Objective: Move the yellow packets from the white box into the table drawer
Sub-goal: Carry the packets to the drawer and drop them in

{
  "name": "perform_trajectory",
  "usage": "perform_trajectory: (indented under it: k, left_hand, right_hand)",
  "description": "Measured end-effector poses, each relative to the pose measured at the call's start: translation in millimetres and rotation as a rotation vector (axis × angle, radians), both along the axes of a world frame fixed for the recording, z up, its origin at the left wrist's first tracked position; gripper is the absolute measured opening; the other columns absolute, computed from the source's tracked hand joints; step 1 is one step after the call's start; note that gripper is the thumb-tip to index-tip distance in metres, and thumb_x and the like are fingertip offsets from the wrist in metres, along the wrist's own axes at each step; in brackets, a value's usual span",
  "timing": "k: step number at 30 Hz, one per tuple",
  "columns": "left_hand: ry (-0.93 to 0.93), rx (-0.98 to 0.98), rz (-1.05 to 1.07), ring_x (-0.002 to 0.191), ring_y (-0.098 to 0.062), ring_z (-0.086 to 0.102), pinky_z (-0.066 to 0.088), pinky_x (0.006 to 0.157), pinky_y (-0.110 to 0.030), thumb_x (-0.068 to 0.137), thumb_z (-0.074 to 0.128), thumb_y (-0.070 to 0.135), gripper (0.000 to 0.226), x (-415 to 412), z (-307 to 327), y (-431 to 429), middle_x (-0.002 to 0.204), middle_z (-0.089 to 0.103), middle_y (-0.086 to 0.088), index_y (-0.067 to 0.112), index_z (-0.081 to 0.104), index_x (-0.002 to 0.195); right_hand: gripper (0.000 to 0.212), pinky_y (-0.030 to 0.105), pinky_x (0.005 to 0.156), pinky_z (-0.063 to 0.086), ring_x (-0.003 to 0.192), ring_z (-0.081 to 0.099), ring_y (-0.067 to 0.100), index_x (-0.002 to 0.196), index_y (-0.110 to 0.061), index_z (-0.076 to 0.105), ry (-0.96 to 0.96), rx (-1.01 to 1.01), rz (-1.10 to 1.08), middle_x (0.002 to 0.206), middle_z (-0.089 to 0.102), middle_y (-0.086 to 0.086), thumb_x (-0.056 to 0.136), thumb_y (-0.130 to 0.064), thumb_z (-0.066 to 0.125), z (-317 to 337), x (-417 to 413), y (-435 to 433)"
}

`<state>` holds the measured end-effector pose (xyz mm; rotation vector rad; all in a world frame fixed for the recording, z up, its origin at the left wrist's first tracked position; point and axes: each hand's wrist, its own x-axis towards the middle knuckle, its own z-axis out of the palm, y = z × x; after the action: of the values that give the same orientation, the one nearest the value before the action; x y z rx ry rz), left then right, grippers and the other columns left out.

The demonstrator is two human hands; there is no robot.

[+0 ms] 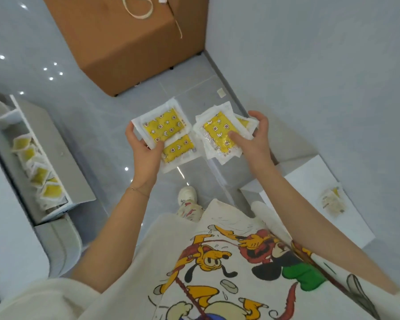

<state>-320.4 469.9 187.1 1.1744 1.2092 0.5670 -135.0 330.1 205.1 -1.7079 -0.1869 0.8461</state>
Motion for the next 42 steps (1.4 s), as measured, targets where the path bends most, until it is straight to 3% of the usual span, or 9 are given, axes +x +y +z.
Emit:
perform_trajectory:
  k: [4,8,12,20,28,30,35,38,42]
  left_hand:
    - [-0.024,0.015,0.137,0.108,-0.017,0.065,0.057,0.083,-0.029,0.090,0.055,-0.004,0.071,-47,11,51,0.127,0.059,-0.010,0.030,0.018,0.141]
    - [-0.035,0.025,0.240,0.110,-0.017,0.064,0.056,0.089,-0.035,0.090,0.054,-0.005,0.074,-86,15,85,0.128,0.059,-0.008,0.026,0.015,0.145]
    - [-0.034,0.028,0.410,0.099,-0.002,0.066,0.056,0.076,-0.022,0.089,0.053,-0.010,0.076,-127,14,113,0.113,0.060,0.011,0.022,0.015,0.147]
    - [-0.063,0.014,0.737,0.107,-0.013,0.065,0.057,0.086,-0.036,0.087,0.054,-0.008,0.078,-186,4,169,0.123,0.059,0.000,0.025,0.015,0.147]
    - [-0.076,-0.036,1.116,0.111,-0.016,0.061,0.051,0.097,-0.044,0.088,0.053,-0.011,0.079,-219,-13,222,0.124,0.057,-0.001,0.018,0.012,0.149]
    - [-0.062,-0.053,1.213,0.106,-0.012,0.062,0.052,0.095,-0.042,0.087,0.054,-0.011,0.077,-231,-20,226,0.118,0.058,0.003,0.018,0.016,0.147]
    - [-0.112,-0.064,1.401,0.118,-0.023,0.058,0.055,0.091,-0.034,0.083,0.058,-0.006,0.072,-261,-40,223,0.135,0.050,-0.013,0.028,0.024,0.136]
    - [-0.132,-0.073,1.502,0.116,-0.021,0.059,0.056,0.086,-0.031,0.083,0.057,-0.007,0.069,-281,-55,226,0.133,0.051,-0.011,0.029,0.027,0.133]
    - [-0.191,-0.163,1.665,0.108,-0.017,0.061,0.055,0.084,-0.032,0.087,0.050,-0.012,0.068,-312,-82,236,0.125,0.054,-0.005,0.027,0.024,0.136]
  right_hand:
    - [0.059,0.038,0.080,0.058,0.095,0.065,0.015,0.119,-0.033,0.040,-0.008,0.029,0.087,0.107,0.058,-0.004,0.080,0.000,0.071,10,-26,69]
    - [0.057,0.030,0.071,0.056,0.097,0.064,0.018,0.125,-0.024,0.040,0.024,0.049,0.197,0.114,0.057,0.004,0.082,0.000,0.069,14,-50,126]
    - [0.054,0.024,0.063,0.053,0.094,0.065,0.017,0.123,-0.021,0.043,0.050,0.040,0.334,0.114,0.059,0.006,0.081,0.001,0.069,10,-84,192]
    - [0.051,0.024,0.062,0.053,0.096,0.066,0.022,0.117,-0.025,0.045,0.102,0.033,0.612,0.115,0.060,0.006,0.079,-0.004,0.071,-4,-134,323]
    - [0.050,0.018,0.055,0.051,0.081,0.063,0.008,0.121,-0.020,0.041,0.073,-0.009,0.917,0.103,0.059,-0.005,0.083,0.002,0.066,0,-170,455]
    - [0.053,0.018,0.057,0.051,0.085,0.062,0.010,0.122,-0.020,0.041,0.051,-0.015,1.004,0.107,0.057,-0.002,0.080,-0.003,0.069,2,-183,483]
    - [0.051,0.025,0.061,0.053,0.084,0.064,0.010,0.122,-0.021,0.041,0.044,-0.043,1.105,0.105,0.059,-0.006,0.082,-0.004,0.068,-1,-226,539]
    - [0.053,0.033,0.070,0.055,0.087,0.065,0.013,0.115,-0.026,0.042,0.078,-0.075,1.157,0.107,0.059,-0.004,0.074,-0.011,0.071,-12,-262,566]
    - [0.047,0.040,0.080,0.053,0.088,0.064,0.015,0.112,-0.030,0.043,0.095,-0.148,1.218,0.110,0.059,-0.003,0.083,-0.001,0.065,-41,-313,601]
